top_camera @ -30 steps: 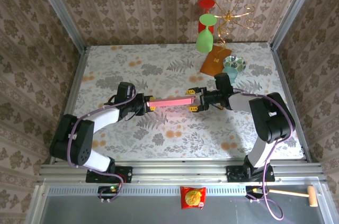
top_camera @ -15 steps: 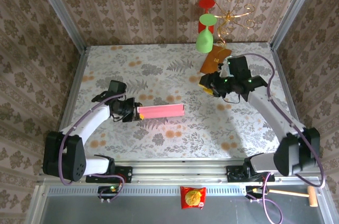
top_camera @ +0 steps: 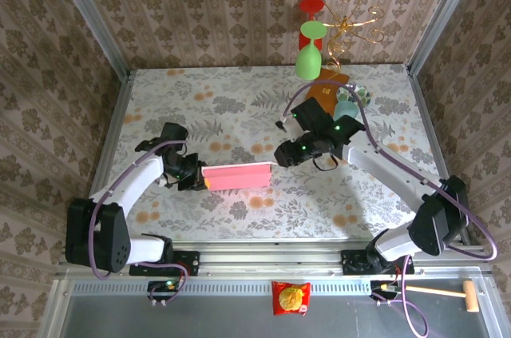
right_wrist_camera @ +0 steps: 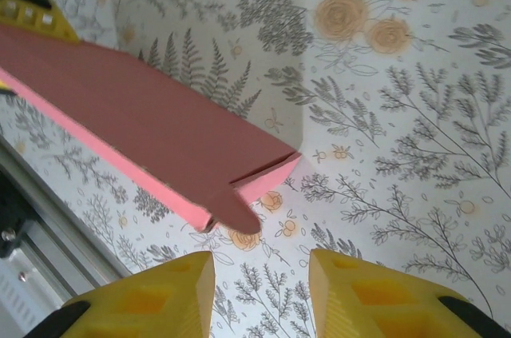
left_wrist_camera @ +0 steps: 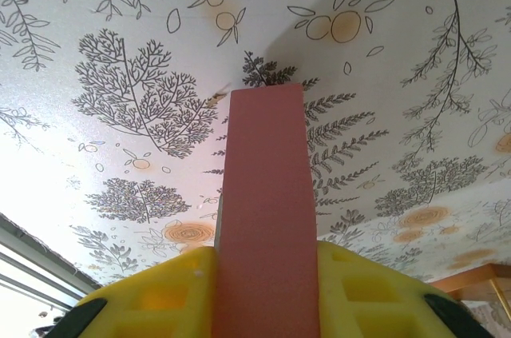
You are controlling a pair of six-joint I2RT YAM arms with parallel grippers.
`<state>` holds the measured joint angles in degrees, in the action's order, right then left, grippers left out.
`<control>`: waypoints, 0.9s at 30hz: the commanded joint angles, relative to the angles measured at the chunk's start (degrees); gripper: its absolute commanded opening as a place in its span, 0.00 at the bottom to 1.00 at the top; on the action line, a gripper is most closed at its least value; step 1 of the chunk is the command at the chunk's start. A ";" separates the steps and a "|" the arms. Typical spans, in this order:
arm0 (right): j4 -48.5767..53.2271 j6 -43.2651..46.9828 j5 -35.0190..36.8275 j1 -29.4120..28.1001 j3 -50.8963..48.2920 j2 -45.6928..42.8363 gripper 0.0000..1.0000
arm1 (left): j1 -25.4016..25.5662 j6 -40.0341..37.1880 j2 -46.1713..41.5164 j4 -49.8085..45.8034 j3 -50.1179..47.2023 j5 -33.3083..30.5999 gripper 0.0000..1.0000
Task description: Fold the paper box
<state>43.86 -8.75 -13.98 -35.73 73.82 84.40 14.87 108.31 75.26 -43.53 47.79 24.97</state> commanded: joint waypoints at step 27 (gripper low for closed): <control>6.66 6.89 2.38 -3.28 10.90 10.97 0.28 | -1.77 1.59 4.80 -1.43 2.92 -1.96 0.01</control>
<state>48.49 -2.94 -12.19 -38.52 82.74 94.59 13.72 108.44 78.87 -43.27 49.71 25.71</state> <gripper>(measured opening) 0.297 0.276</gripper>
